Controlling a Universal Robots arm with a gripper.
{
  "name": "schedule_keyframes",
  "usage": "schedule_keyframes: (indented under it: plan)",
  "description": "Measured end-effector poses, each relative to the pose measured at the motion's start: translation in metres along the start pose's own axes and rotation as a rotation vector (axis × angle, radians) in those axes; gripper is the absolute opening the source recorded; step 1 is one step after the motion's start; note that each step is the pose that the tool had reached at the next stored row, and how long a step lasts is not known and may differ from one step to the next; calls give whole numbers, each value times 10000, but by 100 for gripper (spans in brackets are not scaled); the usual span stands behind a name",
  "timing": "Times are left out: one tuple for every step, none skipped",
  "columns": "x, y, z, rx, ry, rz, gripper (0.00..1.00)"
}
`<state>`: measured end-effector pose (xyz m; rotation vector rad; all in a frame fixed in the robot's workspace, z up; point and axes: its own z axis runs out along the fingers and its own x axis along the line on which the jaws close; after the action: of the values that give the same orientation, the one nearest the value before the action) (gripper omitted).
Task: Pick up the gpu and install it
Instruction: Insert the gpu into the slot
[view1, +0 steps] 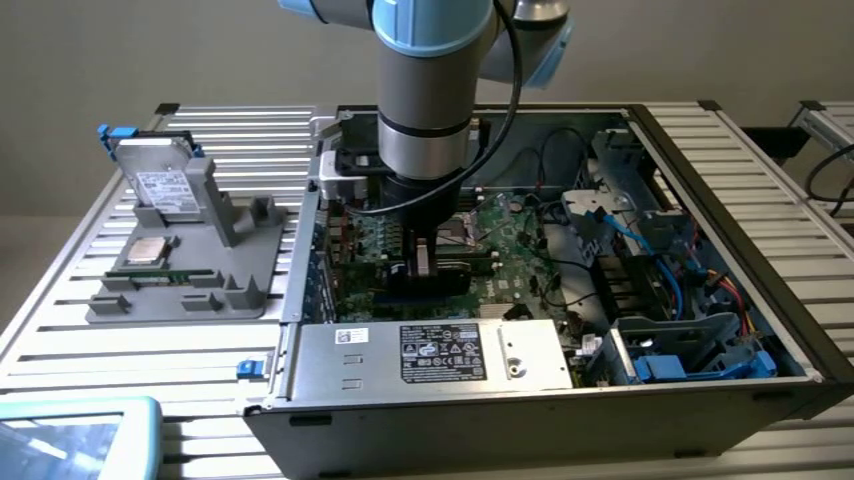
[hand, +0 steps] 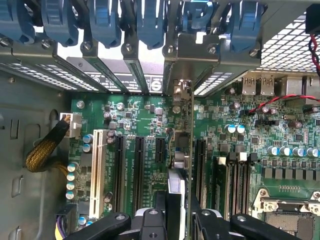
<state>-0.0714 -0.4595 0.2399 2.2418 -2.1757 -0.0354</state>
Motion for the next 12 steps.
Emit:
schedule_keyframes:
  plan:
    - [0,1,0,0,0,0,27]
    - [0,1,0,0,-1,-1,27]
    - [0,2,1,1,0,-2,27]
    - [0,2,0,1,0,-4,27]
    - [0,2,1,1,-1,-6,27]
    - [0,2,1,1,-1,-9,27]
    - [0,3,1,1,0,-11,27]
    - [0,3,1,0,0,-14,27]
    - [0,3,1,0,0,-17,27]
    - [0,3,1,0,0,-21,27]
    - [0,3,1,0,1,-25,27]
    - [0,3,2,0,1,-30,27]
